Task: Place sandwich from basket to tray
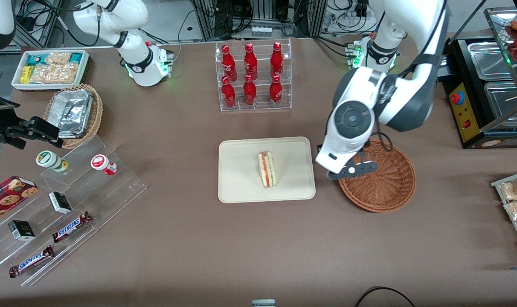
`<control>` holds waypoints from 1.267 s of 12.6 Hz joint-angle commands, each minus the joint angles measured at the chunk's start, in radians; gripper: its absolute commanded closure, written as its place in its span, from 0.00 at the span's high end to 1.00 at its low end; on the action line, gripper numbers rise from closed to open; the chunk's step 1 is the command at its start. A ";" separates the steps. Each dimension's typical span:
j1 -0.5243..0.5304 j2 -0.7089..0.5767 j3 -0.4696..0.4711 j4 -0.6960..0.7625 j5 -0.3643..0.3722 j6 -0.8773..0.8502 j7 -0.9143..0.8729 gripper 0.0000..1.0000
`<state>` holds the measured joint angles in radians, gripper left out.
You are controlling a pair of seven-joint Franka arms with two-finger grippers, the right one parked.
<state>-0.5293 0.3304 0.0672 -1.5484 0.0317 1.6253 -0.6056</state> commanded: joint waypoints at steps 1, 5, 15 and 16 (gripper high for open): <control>0.150 -0.108 -0.114 -0.059 -0.007 -0.065 0.104 1.00; 0.365 -0.200 -0.248 -0.070 0.005 -0.178 0.315 1.00; 0.604 -0.326 -0.230 -0.036 0.059 -0.272 0.517 1.00; 0.603 -0.333 -0.218 -0.032 0.059 -0.272 0.533 1.00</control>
<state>0.0691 0.0202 -0.1660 -1.5851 0.0822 1.3471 -0.1051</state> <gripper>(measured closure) 0.000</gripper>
